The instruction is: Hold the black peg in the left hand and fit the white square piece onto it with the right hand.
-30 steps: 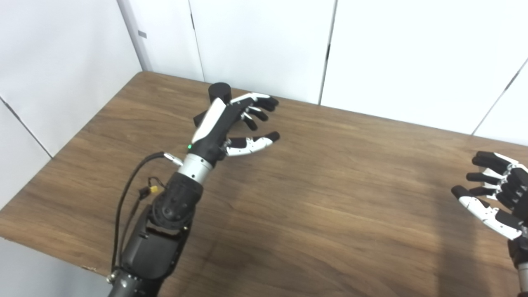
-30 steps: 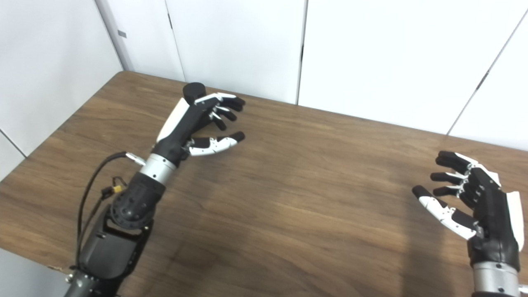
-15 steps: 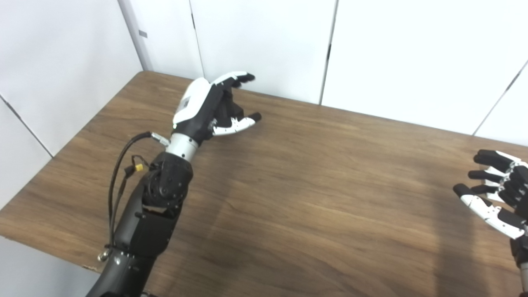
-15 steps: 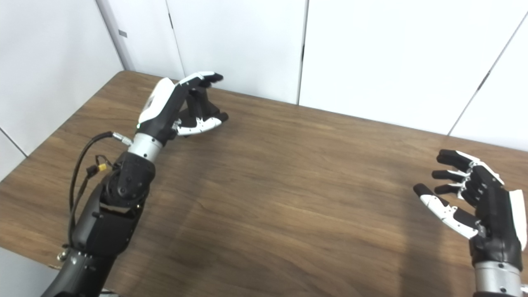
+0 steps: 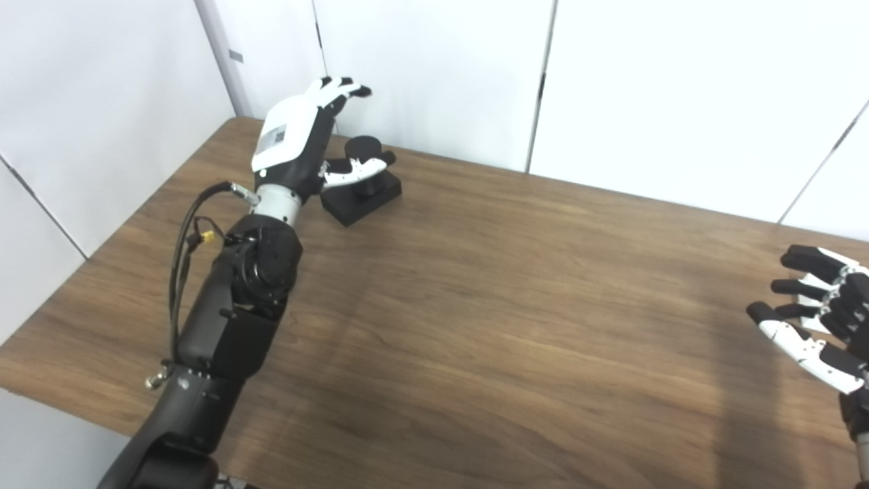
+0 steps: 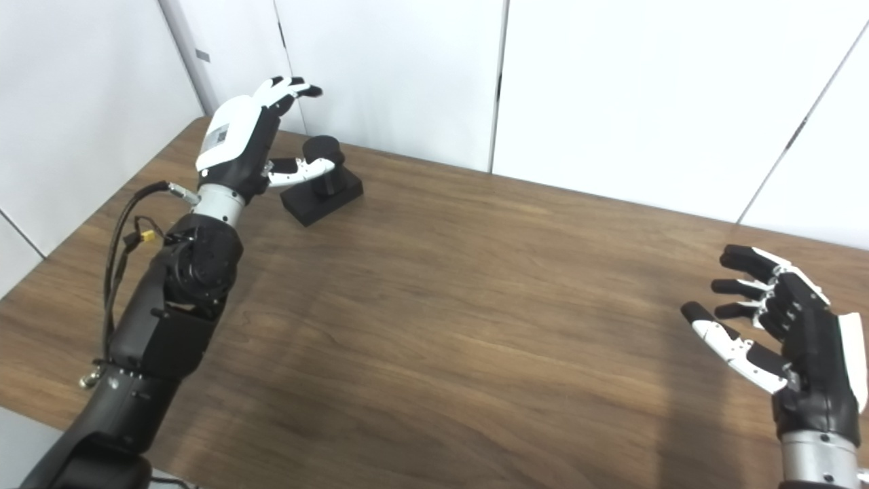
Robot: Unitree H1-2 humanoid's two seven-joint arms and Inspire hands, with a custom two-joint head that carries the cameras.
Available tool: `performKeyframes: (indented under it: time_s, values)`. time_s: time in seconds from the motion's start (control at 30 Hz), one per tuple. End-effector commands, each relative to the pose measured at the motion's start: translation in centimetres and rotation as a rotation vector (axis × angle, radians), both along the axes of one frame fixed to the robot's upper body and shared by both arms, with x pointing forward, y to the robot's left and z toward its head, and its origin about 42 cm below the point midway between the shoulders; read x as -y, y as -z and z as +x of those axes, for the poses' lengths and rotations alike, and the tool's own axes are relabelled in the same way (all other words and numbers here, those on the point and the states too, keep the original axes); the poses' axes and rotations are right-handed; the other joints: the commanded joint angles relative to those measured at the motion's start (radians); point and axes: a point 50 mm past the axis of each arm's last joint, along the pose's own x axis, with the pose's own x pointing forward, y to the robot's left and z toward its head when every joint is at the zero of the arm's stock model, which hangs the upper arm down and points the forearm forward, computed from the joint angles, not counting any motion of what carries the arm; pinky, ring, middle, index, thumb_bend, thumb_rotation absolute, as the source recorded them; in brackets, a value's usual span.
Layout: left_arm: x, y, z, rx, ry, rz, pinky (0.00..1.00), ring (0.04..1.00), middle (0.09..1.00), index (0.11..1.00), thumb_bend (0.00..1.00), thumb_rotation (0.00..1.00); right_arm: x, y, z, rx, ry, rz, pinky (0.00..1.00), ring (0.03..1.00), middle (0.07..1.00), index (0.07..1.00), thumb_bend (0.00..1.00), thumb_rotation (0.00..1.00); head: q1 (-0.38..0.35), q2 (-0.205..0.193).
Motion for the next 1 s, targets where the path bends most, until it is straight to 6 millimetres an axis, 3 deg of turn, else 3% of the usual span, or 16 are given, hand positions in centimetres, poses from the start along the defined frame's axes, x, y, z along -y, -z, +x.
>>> performKeyframes:
  time_s: [0.0,0.37,0.5,0.97]
  values:
    - [-0.7,-3.1,1.1,0.108,-0.02,0.069,0.84,0.975,0.936,0.855,0.82,0.42,-0.3,-2.1,0.1,0.08,-0.016,-0.004,0.5,0.64,0.734,0.708,0.44,0.0,0.002,0.001]
    - [-1.8,-2.8,2.2,0.031,-0.11,0.138,0.87,0.991,0.975,0.88,0.93,0.42,-0.4,-2.3,0.2,0.081,-0.019,-0.012,0.52,0.648,0.738,0.71,0.43,0.0,0.001,0.001]
    - [-1.7,-2.9,2.5,-0.038,-0.147,0.161,0.92,1.0,0.996,0.876,0.96,0.47,-0.4,-2.4,0.2,0.083,-0.021,-0.009,0.51,0.644,0.736,0.711,0.44,0.0,-0.002,0.003]
    - [-2.0,-2.5,3.4,-0.158,-0.188,0.185,0.91,1.0,1.0,0.842,1.0,0.55,-0.6,-2.6,0.1,0.088,-0.015,-0.017,0.49,0.634,0.726,0.702,0.44,0.0,-0.015,0.005]
